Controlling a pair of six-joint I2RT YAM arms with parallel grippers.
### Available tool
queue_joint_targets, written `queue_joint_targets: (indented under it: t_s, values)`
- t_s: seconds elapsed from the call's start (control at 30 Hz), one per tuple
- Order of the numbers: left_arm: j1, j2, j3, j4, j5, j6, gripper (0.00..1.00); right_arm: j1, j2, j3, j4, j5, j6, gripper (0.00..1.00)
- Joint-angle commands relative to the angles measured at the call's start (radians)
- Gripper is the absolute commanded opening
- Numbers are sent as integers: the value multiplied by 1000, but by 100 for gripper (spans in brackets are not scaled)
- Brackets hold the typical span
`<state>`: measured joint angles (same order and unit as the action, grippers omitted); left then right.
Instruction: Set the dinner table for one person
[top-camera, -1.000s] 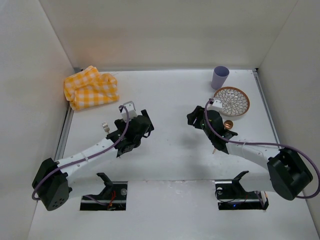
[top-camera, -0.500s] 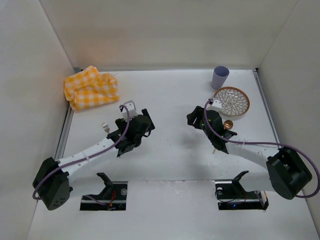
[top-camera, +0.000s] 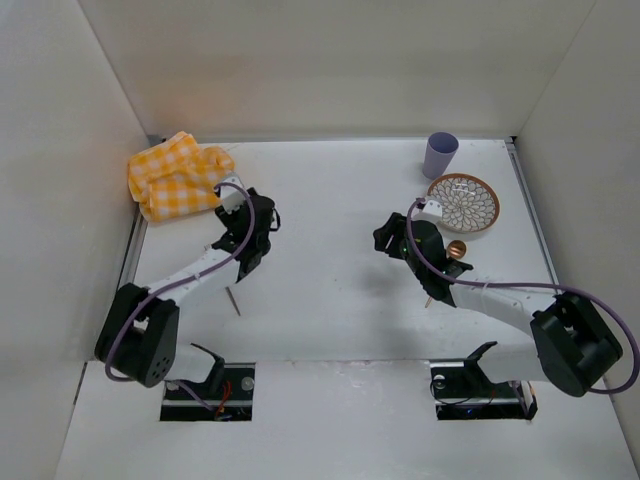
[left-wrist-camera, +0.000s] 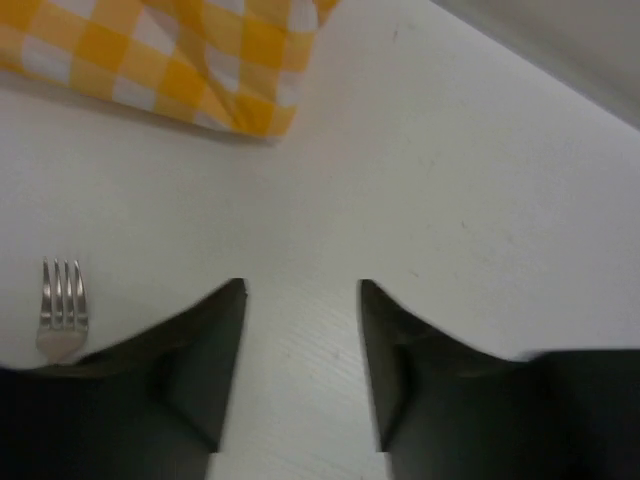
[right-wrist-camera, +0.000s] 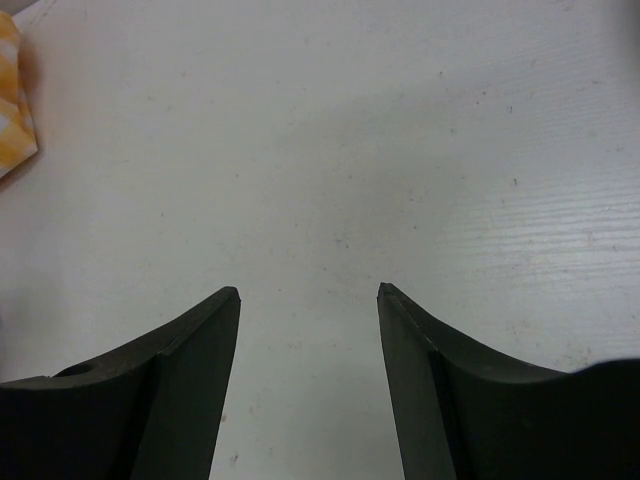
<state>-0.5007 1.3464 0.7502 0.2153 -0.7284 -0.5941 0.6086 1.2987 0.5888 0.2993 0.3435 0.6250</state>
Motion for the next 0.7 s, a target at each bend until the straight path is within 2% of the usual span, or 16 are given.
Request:
queue_joint_targets:
  t_s: [0.0,0.03,0.13,0.3,0.4,0.67]
  values:
    - [90,48,64,214,29,91,34,4,-4,36,34,2,-5,63]
    - [113,66,96,199,30,94,28,4,-7,36,32,2,-5,63]
    - [168,102,195,118,17,111,33,4,-9,37,27,0,-7,64]
    - [306,209,331,32,30,85,63,10,16,46,27,-9,-7,64]
    - [372,319,466,-63,58,71,73,10,34,54,27,-31,-7,63]
    - [449,555,762,-214,168,56,76,10,65,68,23,-55,-10,64]
